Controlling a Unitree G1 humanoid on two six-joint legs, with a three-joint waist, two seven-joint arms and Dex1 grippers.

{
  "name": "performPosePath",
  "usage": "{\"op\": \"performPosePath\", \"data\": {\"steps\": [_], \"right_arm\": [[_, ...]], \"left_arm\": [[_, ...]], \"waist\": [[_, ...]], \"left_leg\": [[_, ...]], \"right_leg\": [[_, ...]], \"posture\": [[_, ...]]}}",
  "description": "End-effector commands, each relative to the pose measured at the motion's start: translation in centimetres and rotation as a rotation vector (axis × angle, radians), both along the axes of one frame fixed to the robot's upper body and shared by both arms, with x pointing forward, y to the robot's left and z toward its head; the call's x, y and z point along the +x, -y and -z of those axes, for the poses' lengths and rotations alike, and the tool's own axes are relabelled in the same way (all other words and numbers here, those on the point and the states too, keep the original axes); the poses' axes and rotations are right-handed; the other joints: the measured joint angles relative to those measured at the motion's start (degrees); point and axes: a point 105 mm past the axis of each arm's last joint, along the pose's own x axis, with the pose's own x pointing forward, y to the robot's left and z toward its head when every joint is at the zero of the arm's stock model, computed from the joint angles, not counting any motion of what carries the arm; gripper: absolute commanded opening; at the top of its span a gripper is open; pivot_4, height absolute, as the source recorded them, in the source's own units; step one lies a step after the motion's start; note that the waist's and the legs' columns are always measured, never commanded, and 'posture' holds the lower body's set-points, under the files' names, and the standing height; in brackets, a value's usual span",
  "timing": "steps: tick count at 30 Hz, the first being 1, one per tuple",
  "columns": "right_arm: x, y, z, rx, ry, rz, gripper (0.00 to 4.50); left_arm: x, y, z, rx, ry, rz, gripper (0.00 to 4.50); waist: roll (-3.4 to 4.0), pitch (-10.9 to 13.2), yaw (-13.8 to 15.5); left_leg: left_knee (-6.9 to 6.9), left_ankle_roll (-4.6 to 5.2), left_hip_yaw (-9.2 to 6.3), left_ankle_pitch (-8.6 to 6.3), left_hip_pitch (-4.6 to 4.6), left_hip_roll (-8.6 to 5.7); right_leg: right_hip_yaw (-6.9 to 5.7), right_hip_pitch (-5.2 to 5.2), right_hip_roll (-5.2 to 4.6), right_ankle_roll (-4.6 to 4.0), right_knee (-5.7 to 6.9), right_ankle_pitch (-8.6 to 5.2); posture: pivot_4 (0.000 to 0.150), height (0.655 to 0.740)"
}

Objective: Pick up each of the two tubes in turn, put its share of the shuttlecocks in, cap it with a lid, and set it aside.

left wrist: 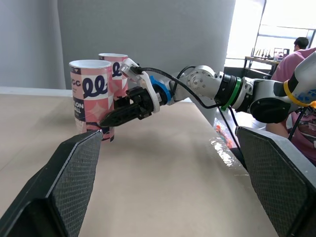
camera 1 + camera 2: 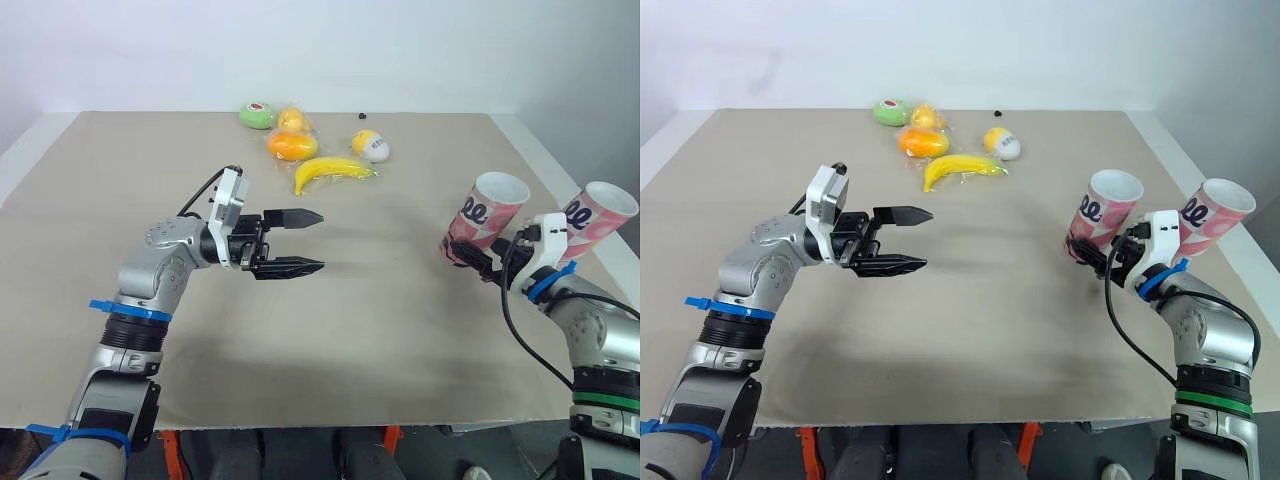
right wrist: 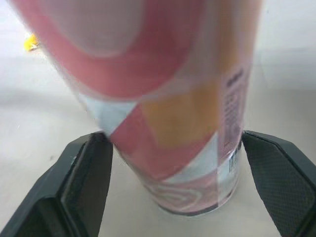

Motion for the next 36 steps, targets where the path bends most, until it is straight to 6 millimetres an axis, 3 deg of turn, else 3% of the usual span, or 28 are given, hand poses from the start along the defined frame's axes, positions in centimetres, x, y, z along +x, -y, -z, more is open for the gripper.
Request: {"op": "performPosePath", "data": {"steps": [1, 14, 16, 19, 23, 27, 36], "right_arm": [[-0.9, -0.7, -1.3, -0.039, 0.03, -0.071, 4.47], [-3.8, 1.3, 0.9, -0.2, -0.094, -0.082, 4.47], [-5.0, 0.2, 0.8, -0.215, -0.092, -0.156, 4.47], [-8.0, -3.5, -0.4, -0.172, -0.032, -0.371, 4.47], [-9.8, -7.2, -0.9, -0.102, 0.021, -0.505, 4.47], [-9.4, -8.9, -0.1, -0.046, 0.029, -0.52, 4.47], [-8.6, -10.1, 0.7, 0.011, 0.034, -0.521, 4.47]], "left_arm": [[-0.2, 0.2, -0.8, -0.005, 0.04, 0.013, 4.5], [-0.2, -0.7, 0.1, 0.04, 0.02, -0.019, 4.5], [-0.1, -1.5, 1.4, 0.095, -0.001, -0.074, 4.5], [0.0, -3.5, 5.0, 0.215, -0.062, -0.193, 4.5], [0.1, -5.3, 7.4, 0.217, -0.154, -0.358, 4.5], [0.1, -5.8, 8.7, 0.237, -0.187, -0.444, 4.5], [0.6, -5.7, 8.6, 0.194, -0.206, -0.498, 4.5]], "waist": [[0.0, 0.0, 0.0], [0.02, 0.0, 0.0], [0.08, 0.0, 0.0], [0.18, -0.1, -0.2], [0.14, -0.1, -0.2], [0.06, 0.0, 0.1], [0.04, 0.0, 0.5]], "left_leg": [[0.0, 0.0, 0.0, 0.0, 0.0, 0.0], [0.05, 0.0, 0.0, 0.0, 0.01, -0.01], [0.05, 0.0, 0.0, 0.0, 0.01, 0.0], [-0.06, 0.06, -0.01, -0.04, 0.1, 0.0], [-0.04, 0.18, 0.0, -0.11, 0.24, 0.01], [0.22, 0.17, -0.02, -0.1, 0.3, 0.0], [0.18, 0.15, 0.06, 0.01, 0.47, -0.01]], "right_leg": [[0.0, 0.0, 0.0, 0.01, 0.0, 0.0], [0.0, 0.04, -0.01, 0.17, 0.0, -0.07], [0.01, 0.03, -0.01, 0.17, 0.0, -0.07], [0.02, 0.06, 0.0, 0.13, 0.0, -0.18], [0.02, 0.19, 0.0, 0.13, 0.01, -0.22], [0.02, 0.38, -0.05, -0.04, -0.01, -0.21], [0.05, 0.59, -0.07, -0.11, -0.1, -0.2]], "posture": [[0.15, 0.6895], [0.15, 0.6895], [0.15, 0.6895], [0.15, 0.6895], [0.15, 0.6895], [0.15, 0.6895], [0.15, 0.6895]]}}
